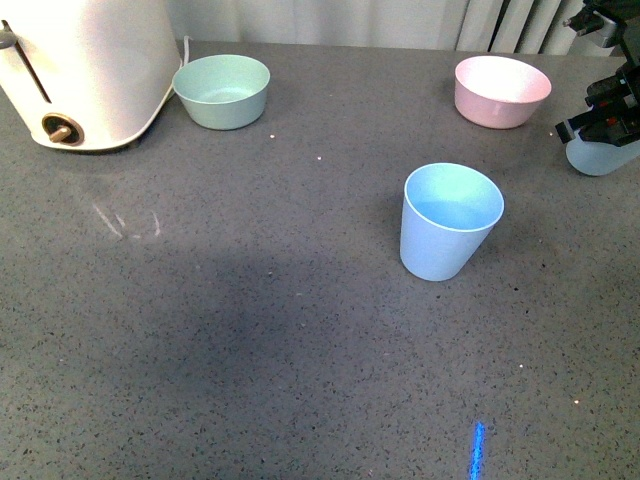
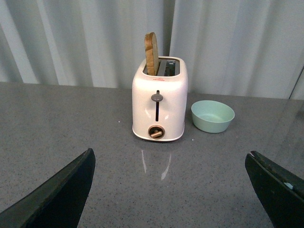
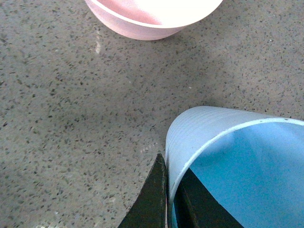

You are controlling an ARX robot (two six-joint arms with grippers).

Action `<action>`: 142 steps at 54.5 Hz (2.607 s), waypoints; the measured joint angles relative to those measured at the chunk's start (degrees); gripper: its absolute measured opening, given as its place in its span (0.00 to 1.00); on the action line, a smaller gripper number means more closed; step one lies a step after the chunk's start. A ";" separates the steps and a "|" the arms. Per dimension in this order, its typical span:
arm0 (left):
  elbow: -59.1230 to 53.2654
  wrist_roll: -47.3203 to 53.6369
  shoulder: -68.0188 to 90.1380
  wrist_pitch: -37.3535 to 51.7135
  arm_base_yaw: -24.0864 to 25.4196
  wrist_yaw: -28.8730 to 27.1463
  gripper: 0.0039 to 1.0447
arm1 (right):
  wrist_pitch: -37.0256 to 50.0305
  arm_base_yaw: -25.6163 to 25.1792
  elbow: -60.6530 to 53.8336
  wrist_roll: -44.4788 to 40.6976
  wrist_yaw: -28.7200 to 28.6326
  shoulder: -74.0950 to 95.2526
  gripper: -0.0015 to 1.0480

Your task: Stack blue cups with both arms

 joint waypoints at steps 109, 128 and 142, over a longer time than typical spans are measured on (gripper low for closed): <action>0.00 0.00 0.00 0.00 0.00 0.00 0.92 | 2.69 12.17 -28.65 3.58 -10.32 -42.88 0.91; 0.00 -0.02 0.00 0.00 0.00 0.00 0.92 | 29.73 10.16 -44.76 15.85 6.29 -53.57 0.75; 0.00 -0.02 0.00 0.00 0.00 0.02 0.92 | 43.36 7.02 -57.79 21.73 5.95 -61.70 0.36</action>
